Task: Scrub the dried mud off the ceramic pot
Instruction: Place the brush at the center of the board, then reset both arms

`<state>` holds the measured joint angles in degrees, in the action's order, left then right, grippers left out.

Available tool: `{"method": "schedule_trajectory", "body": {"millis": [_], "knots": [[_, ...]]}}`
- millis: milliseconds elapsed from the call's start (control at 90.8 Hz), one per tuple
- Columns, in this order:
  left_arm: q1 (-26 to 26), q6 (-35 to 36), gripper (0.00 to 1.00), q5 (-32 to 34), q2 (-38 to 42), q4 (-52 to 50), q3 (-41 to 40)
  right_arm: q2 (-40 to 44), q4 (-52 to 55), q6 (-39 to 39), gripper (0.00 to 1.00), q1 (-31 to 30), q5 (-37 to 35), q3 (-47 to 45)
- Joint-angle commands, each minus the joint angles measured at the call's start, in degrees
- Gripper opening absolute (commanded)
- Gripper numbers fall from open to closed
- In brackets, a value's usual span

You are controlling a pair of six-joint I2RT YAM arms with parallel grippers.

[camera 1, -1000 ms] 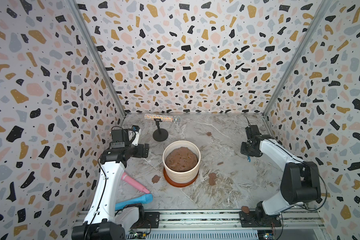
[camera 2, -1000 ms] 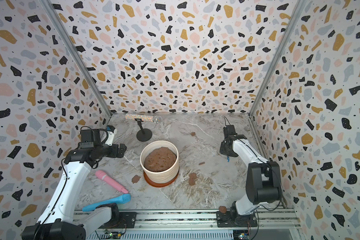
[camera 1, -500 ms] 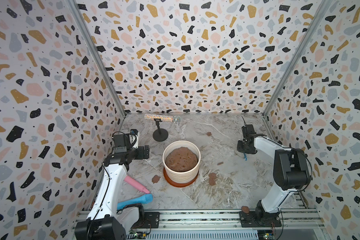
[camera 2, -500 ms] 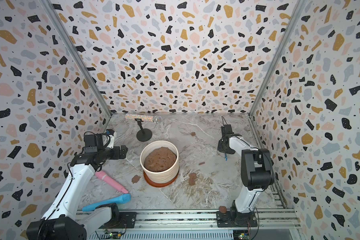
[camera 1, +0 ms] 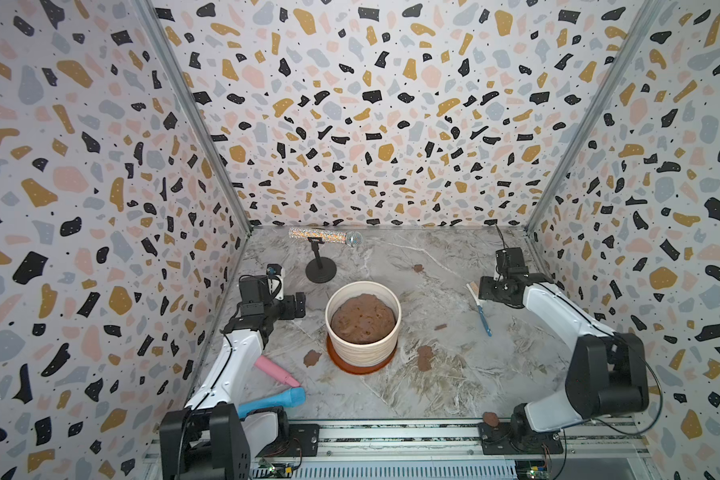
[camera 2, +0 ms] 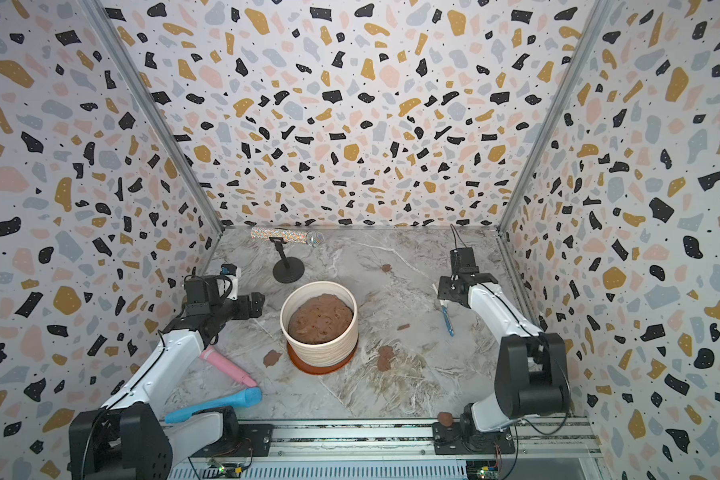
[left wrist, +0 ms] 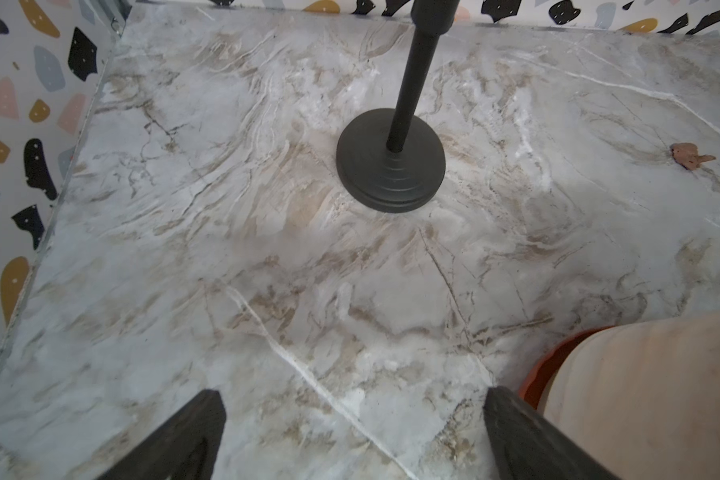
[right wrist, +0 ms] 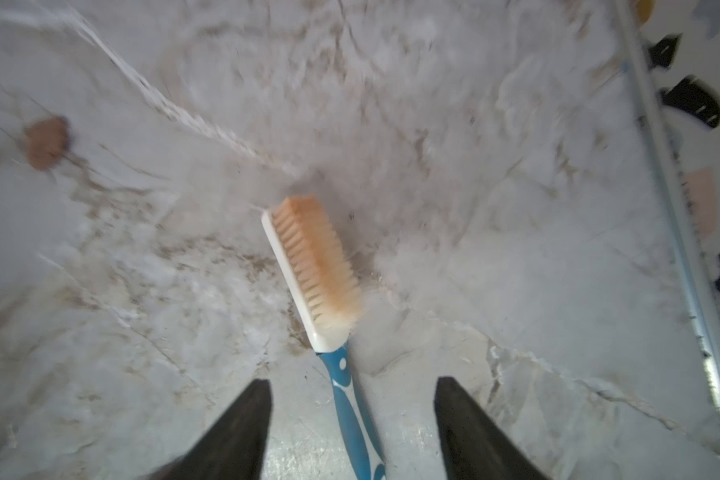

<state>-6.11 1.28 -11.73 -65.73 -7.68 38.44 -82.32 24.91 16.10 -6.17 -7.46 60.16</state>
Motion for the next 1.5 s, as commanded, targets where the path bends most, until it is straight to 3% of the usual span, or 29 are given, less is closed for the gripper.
{"method": "schedule_trajectory", "body": {"millis": [0,44,154,374,606,683,749,826,881,1068,1487], "knots": [[1.62,0.62,1.00,-1.99,-0.63,14.77,-3.97,6.80,-4.03,-2.53,0.95,0.50,-2.74,-2.99],[2.46,0.65,1.00,-1.80,-1.45,19.36,-5.99,8.91,-6.10,-3.10,1.00,0.89,-4.81,-5.07],[5.69,1.77,1.00,2.69,-4.87,27.77,-8.46,11.09,-14.77,-7.09,1.00,1.59,-10.46,-12.71],[9.18,1.47,1.00,8.95,-11.84,35.49,-10.26,13.00,-46.00,-13.23,1.00,1.63,-14.21,-31.82],[9.54,0.95,1.00,10.94,-16.34,57.19,-20.35,4.67,-66.07,-17.31,1.00,1.69,-6.33,-39.08],[9.66,1.23,1.00,11.18,-14.93,52.34,-19.08,-0.17,-74.99,-18.39,1.00,1.69,-3.65,-41.85],[9.71,1.03,1.00,11.38,-15.86,54.51,-19.49,-5.51,-84.45,-20.07,1.00,1.63,-0.85,-43.51],[9.78,0.85,1.00,11.75,-15.35,52.35,-18.86,-3.36,-77.14,-20.28,1.00,1.94,1.90,-41.92],[9.82,0.75,1.00,11.96,-15.66,52.85,-18.91,-5.55,-82.46,-20.56,1.00,2.13,2.34,-42.51],[9.80,0.68,1.00,12.03,-15.49,52.51,-18.84,-4.74,-74.54,-19.43,1.00,2.68,2.49,-39.54],[9.80,-0.06,1.00,14.37,-14.92,52.44,-19.13,-4.31,-76.22,-18.75,1.00,3.00,1.54,-40.38]]}}
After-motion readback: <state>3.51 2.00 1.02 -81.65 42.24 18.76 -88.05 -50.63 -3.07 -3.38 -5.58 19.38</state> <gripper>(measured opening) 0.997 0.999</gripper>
